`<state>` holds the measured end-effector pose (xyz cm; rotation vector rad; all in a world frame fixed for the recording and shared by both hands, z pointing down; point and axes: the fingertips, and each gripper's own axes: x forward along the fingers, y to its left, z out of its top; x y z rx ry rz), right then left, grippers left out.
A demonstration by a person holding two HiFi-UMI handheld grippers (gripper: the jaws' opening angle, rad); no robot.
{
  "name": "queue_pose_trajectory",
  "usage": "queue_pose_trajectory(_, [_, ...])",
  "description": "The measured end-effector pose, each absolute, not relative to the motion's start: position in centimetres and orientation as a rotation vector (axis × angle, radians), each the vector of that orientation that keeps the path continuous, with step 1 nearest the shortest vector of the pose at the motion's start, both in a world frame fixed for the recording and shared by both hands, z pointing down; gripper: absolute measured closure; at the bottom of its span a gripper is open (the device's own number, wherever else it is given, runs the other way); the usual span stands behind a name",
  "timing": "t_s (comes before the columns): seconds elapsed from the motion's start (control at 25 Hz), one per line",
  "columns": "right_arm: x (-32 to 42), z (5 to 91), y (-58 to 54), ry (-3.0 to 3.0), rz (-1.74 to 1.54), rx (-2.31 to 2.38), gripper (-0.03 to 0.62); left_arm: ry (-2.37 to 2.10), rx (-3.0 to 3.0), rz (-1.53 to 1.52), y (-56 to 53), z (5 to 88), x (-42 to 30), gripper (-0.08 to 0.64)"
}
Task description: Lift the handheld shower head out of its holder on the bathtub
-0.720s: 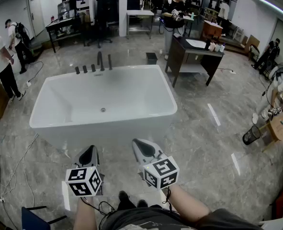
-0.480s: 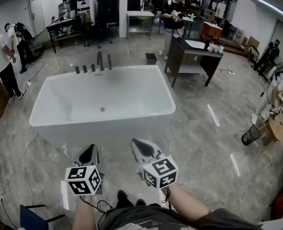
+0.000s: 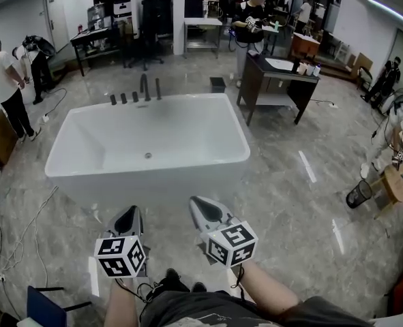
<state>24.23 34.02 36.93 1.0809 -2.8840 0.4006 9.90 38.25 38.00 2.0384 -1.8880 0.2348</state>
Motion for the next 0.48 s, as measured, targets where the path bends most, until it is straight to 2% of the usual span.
queue_pose_trajectory(0.48, [25.3,38.1,32.9,-2.860,0.388,1.065,0.563,-1.930,2.006,0.175,36.5,38.4,8.8,0.545])
